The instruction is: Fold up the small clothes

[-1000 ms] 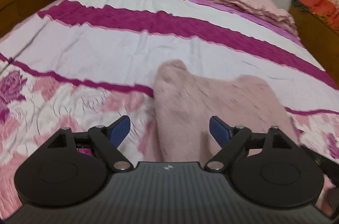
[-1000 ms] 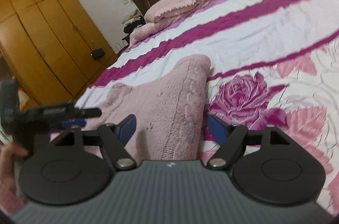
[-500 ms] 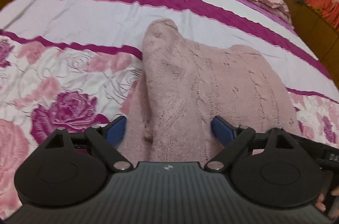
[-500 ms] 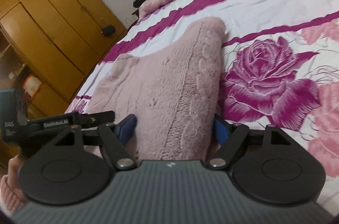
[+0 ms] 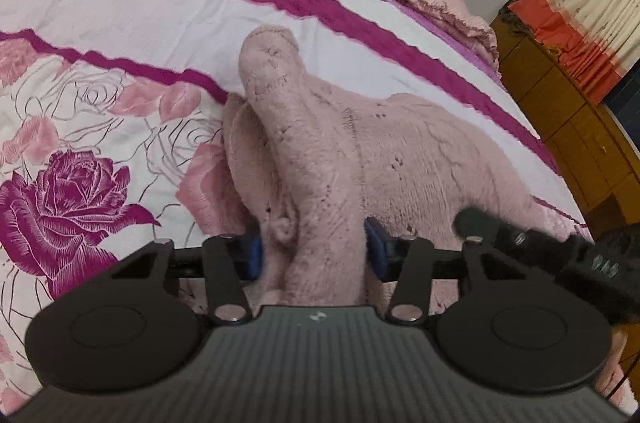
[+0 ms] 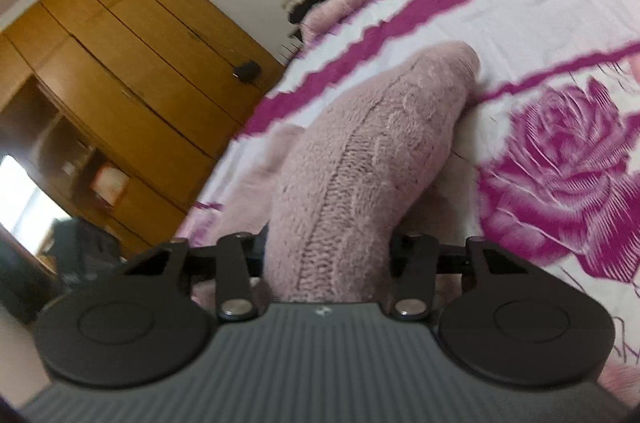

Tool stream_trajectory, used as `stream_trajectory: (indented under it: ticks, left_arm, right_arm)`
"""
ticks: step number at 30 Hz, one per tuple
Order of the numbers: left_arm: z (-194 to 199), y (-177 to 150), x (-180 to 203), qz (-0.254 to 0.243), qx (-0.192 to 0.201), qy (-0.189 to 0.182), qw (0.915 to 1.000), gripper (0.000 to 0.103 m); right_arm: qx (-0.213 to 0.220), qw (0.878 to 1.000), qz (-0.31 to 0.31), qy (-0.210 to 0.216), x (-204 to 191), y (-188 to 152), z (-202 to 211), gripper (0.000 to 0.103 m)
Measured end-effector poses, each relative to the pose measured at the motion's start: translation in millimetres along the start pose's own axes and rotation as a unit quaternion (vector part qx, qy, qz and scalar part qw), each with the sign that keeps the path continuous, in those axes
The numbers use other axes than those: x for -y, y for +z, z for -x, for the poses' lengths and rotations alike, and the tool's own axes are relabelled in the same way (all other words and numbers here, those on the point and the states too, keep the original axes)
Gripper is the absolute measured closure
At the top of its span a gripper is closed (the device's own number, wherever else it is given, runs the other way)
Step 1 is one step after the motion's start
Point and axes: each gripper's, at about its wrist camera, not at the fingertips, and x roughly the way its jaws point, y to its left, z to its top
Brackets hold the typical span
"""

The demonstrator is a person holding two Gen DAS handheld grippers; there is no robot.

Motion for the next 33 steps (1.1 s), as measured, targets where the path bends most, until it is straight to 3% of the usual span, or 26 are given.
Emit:
stream_trajectory:
  ticks: [7,12,18,24,29,33]
  left_arm:
    - [22,-10,26,0.022,0.012,-0.036,0.999,0.056]
    - [39,-32,62,0.02,0.008,-0.07,0.9973,0.056]
    - [46,-69,111,-0.009,-0.023,-0.108,0.9939,0.056]
    - [31,-113,139,-0.049,-0.067,-0.086,0.9928,0.056]
    - [31,-128,137,-0.073,-0.068,-0.048,0.9939,0.055]
    - [39,-130,131,-0.086,-0.066,-0.038,0.9934,0.053]
  right_arm:
    - [0.003,1.0,0.005,0.007,-30,26,28,0.056]
    - [0.004,1.0,0.001,-0.004,-35,27,77,0.056]
    - [0.016,0.999,-0.005,-0.034,-29,12,143,0.056]
    - [0.003,0.995,-0.023,-0.094,2,-20,176,0.056]
    - [-0.019,0.983,-0.024,-0.179,36,-50,171,0.047]
    - [-0.014,0.983,0.003,-0.183,40,-65,177,0.041]
